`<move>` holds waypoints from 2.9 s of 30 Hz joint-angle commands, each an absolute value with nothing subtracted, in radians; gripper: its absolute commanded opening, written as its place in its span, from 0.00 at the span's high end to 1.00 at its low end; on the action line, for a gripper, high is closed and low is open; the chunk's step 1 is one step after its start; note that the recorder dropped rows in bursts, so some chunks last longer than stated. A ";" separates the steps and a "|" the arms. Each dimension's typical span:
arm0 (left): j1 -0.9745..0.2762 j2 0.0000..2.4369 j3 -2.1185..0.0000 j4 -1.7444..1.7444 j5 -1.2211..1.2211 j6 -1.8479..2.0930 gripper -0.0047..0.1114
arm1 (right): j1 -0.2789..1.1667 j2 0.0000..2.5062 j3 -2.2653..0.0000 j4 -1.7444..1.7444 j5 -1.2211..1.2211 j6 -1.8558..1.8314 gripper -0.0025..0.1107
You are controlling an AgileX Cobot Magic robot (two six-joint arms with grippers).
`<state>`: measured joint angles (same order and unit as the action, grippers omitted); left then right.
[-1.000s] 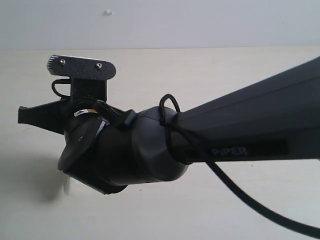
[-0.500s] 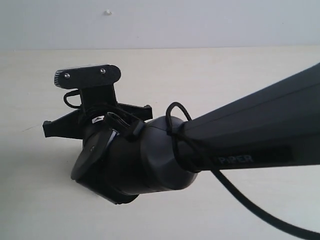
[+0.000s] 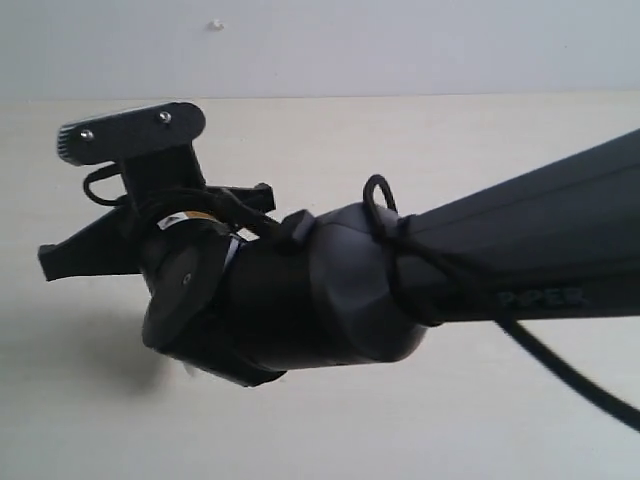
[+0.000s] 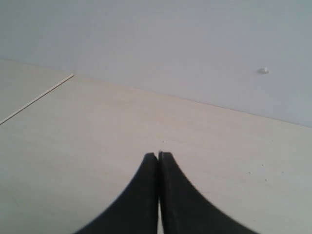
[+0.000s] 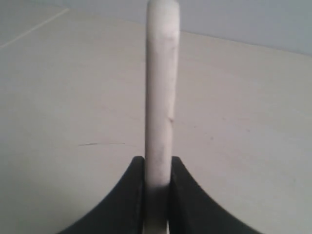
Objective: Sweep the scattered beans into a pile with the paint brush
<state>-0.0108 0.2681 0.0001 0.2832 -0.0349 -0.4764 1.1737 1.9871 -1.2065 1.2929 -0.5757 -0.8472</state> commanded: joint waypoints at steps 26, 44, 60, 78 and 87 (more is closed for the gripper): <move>-0.010 0.264 0.000 0.278 -0.041 -0.475 0.96 | 0.942 1.511 -0.756 -1.166 -0.627 0.408 0.98; -0.010 0.264 0.000 0.278 -0.041 -0.475 0.96 | 0.579 1.839 -0.756 -1.272 -1.221 0.573 0.98; -0.010 0.264 0.000 0.278 -0.041 -0.475 0.96 | 0.543 2.028 -0.785 -1.156 -1.221 0.473 0.98; -0.010 0.264 0.000 0.278 -0.041 -0.473 0.96 | 0.492 2.166 -1.056 -1.234 -1.221 0.594 0.98; -0.010 0.264 0.000 0.278 -0.041 -0.473 0.96 | 0.492 2.131 -1.106 -1.298 -1.221 0.690 0.98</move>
<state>-0.0108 0.2681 0.0001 0.2832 -0.0349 -0.4764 0.4980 2.1661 -1.0952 -1.2612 -1.2212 0.6570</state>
